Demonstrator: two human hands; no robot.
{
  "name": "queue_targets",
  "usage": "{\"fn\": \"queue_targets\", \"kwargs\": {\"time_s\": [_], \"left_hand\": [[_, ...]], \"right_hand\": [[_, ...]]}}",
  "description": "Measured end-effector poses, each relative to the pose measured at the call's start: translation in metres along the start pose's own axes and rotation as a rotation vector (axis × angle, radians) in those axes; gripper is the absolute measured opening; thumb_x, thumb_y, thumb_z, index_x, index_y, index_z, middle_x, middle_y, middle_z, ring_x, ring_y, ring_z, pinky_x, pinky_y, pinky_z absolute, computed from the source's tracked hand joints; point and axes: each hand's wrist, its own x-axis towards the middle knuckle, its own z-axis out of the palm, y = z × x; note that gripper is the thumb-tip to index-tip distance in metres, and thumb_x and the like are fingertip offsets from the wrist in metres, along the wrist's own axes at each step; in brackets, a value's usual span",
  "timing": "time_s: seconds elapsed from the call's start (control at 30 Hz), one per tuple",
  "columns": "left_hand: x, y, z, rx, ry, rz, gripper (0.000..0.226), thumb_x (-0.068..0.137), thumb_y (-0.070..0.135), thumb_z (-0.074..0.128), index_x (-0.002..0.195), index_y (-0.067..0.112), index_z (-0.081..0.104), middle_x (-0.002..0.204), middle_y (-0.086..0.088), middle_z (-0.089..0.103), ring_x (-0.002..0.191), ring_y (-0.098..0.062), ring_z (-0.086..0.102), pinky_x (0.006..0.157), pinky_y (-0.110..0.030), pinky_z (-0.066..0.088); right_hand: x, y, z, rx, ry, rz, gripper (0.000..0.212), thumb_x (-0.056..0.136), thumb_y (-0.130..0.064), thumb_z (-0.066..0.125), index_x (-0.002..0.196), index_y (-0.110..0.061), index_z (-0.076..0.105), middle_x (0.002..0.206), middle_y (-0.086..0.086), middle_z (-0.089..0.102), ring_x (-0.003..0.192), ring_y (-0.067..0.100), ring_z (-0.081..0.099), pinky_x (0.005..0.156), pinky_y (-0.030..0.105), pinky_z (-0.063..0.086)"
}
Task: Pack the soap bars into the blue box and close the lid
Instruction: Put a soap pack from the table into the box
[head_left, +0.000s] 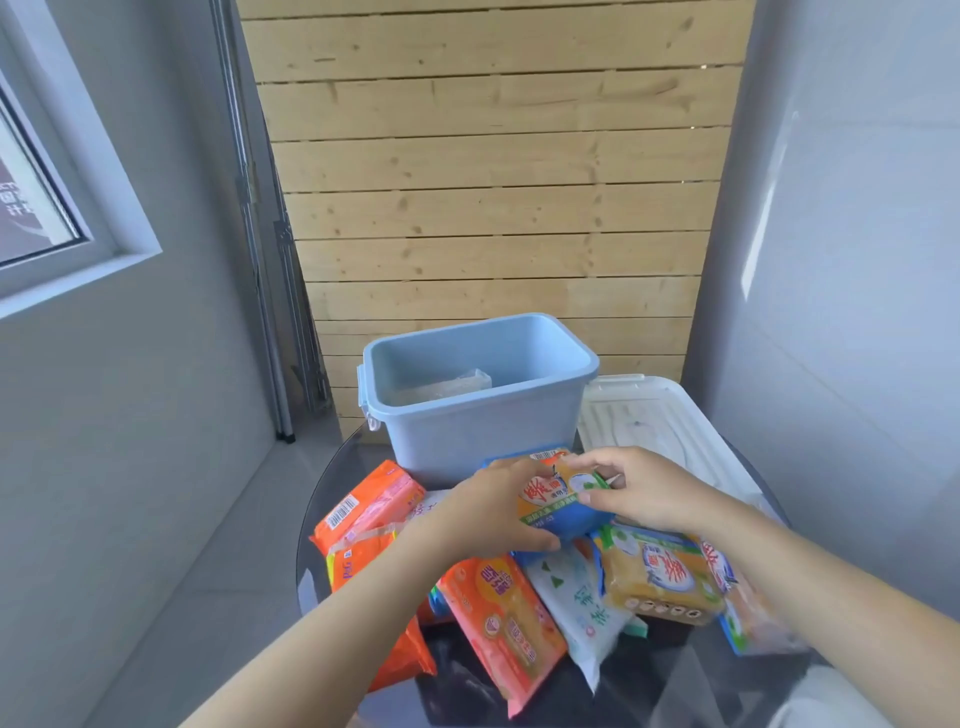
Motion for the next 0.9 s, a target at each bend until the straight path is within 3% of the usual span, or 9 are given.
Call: {"fn": "queue_targets", "kwargs": {"time_s": [0.07, 0.13, 0.3, 0.4, 0.47, 0.53, 0.67, 0.8, 0.9], "left_hand": [[0.0, 0.0, 0.002, -0.041, 0.058, 0.004, 0.074, 0.068, 0.038, 0.073, 0.134, 0.037, 0.039, 0.125, 0.003, 0.056, 0.106, -0.012, 0.052, 0.084, -0.025, 0.044], [-0.001, -0.001, 0.001, -0.108, 0.102, 0.006, 0.076, 0.066, 0.034, 0.074, 0.134, 0.037, 0.04, 0.119, 0.004, 0.06, 0.101, -0.012, 0.056, 0.083, -0.029, 0.051], [0.002, -0.005, -0.026, -0.172, 0.223, 0.055, 0.079, 0.064, 0.031, 0.076, 0.134, 0.037, 0.041, 0.108, 0.015, 0.06, 0.093, -0.005, 0.057, 0.074, -0.014, 0.048], [0.008, -0.004, -0.055, -0.218, 0.274, 0.084, 0.081, 0.062, 0.031, 0.079, 0.134, 0.041, 0.042, 0.101, 0.024, 0.055, 0.092, -0.002, 0.058, 0.073, -0.003, 0.045], [0.016, -0.005, -0.075, -0.265, 0.277, 0.087, 0.083, 0.063, 0.028, 0.082, 0.134, 0.04, 0.042, 0.109, 0.018, 0.054, 0.095, -0.006, 0.062, 0.083, -0.013, 0.049], [0.026, -0.008, -0.092, -0.282, 0.264, 0.084, 0.084, 0.064, 0.026, 0.083, 0.135, 0.039, 0.041, 0.116, 0.012, 0.054, 0.099, -0.009, 0.062, 0.089, -0.022, 0.05], [0.048, -0.023, -0.118, -0.255, 0.256, 0.051, 0.08, 0.065, 0.025, 0.083, 0.135, 0.033, 0.045, 0.116, 0.013, 0.059, 0.097, -0.006, 0.06, 0.076, -0.005, 0.047], [0.069, -0.047, -0.136, -0.202, 0.234, -0.015, 0.077, 0.065, 0.027, 0.082, 0.133, 0.034, 0.046, 0.116, 0.012, 0.059, 0.098, -0.009, 0.06, 0.082, -0.021, 0.051], [0.084, -0.069, -0.143, -0.168, 0.22, -0.067, 0.078, 0.064, 0.028, 0.081, 0.135, 0.033, 0.046, 0.116, 0.012, 0.06, 0.1, -0.01, 0.06, 0.085, -0.025, 0.051]], "right_hand": [[-0.002, 0.0, 0.0, 0.032, 0.027, 0.008, 0.041, 0.083, -0.027, 0.065, 0.122, -0.036, 0.055, 0.128, -0.007, 0.058, 0.119, 0.01, 0.052, 0.095, 0.026, 0.044], [-0.005, -0.001, 0.0, 0.09, 0.059, 0.04, 0.045, 0.082, -0.03, 0.066, 0.124, -0.036, 0.052, 0.119, -0.004, 0.059, 0.11, 0.013, 0.057, 0.091, 0.031, 0.049], [-0.004, -0.012, -0.012, 0.23, 0.217, -0.02, 0.042, 0.081, -0.031, 0.068, 0.12, -0.037, 0.055, 0.109, -0.004, 0.059, 0.106, 0.012, 0.058, 0.093, 0.037, 0.05], [0.004, -0.026, -0.028, 0.376, 0.234, -0.056, 0.034, 0.081, -0.035, 0.066, 0.113, -0.044, 0.057, 0.105, -0.006, 0.064, 0.095, 0.005, 0.063, 0.079, 0.03, 0.055], [0.014, -0.037, -0.04, 0.479, 0.212, -0.062, 0.035, 0.081, -0.036, 0.065, 0.114, -0.045, 0.058, 0.099, -0.004, 0.068, 0.088, 0.005, 0.067, 0.071, 0.027, 0.058], [0.028, -0.045, -0.049, 0.522, 0.197, -0.071, 0.038, 0.083, -0.033, 0.065, 0.119, -0.04, 0.057, 0.098, 0.001, 0.069, 0.089, 0.011, 0.067, 0.075, 0.032, 0.059], [0.065, -0.063, -0.058, 0.514, 0.214, -0.073, 0.039, 0.085, -0.027, 0.063, 0.123, -0.033, 0.055, 0.094, -0.001, 0.07, 0.082, 0.014, 0.067, 0.072, 0.028, 0.058], [0.108, -0.077, -0.054, 0.515, 0.203, -0.041, 0.04, 0.086, -0.024, 0.063, 0.124, -0.027, 0.052, 0.096, 0.003, 0.07, 0.067, 0.012, 0.064, 0.057, 0.017, 0.055], [0.144, -0.083, -0.044, 0.471, 0.188, 0.017, 0.04, 0.085, -0.024, 0.064, 0.124, -0.024, 0.052, 0.109, 0.01, 0.066, 0.073, 0.019, 0.065, 0.075, 0.033, 0.059]]}}
